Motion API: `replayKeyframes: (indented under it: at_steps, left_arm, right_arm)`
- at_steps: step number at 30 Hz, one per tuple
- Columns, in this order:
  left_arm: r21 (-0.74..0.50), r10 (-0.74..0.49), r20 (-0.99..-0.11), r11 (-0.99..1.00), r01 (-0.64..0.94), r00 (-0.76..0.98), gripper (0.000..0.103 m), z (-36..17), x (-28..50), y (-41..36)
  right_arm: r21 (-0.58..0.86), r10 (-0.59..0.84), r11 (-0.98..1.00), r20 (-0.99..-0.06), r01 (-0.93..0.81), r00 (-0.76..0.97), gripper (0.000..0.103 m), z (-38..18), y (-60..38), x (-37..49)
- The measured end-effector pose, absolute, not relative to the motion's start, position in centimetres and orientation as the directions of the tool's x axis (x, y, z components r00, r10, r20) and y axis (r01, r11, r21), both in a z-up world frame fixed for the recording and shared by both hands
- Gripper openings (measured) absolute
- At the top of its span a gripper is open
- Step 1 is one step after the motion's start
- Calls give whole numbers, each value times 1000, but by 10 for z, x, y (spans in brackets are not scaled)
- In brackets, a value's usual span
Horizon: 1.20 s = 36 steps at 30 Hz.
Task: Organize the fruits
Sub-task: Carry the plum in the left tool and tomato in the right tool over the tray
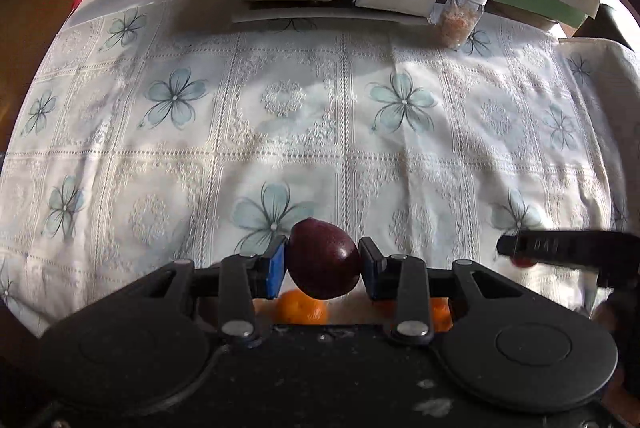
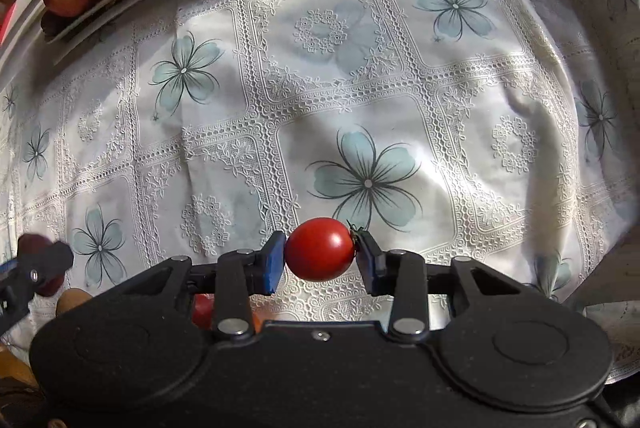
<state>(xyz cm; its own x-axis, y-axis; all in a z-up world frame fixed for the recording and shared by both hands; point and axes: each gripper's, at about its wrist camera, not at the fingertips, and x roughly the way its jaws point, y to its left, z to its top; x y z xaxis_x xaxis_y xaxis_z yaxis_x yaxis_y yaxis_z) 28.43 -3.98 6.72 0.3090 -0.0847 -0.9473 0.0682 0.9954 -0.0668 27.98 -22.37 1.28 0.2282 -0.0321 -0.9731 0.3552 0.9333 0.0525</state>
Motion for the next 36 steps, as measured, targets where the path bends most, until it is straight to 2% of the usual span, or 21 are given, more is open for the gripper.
replayKeyframes:
  at_steps: [10, 18, 24, 30, 36]
  left_arm:
    - [-48, -55, -956, 998, 32, 287, 38, 60, 197, -5]
    - [-40, -52, -946, 998, 41, 320, 38, 58, 137, 3]
    - [-60, -75, -940, 997, 57, 332, 38, 54, 99, 5]
    - [-48, -72, -934, 996, 78, 349, 38, 43, 67, 4]
    - [-59, -76, -941, 996, 60, 329, 38, 26, 50, 12]
  right_arm:
    - [119, 4, 950, -930, 289, 367, 47, 31, -209, 239]
    - [208, 81, 949, -887, 238, 454, 47, 32, -200, 167]
    - [205, 74, 959, -849, 197, 524, 47, 38, -183, 116]
    - [281, 150, 949, -797, 141, 585, 47, 42, -169, 75]
    - [249, 134, 959, -815, 132, 564, 47, 29, -150, 47]
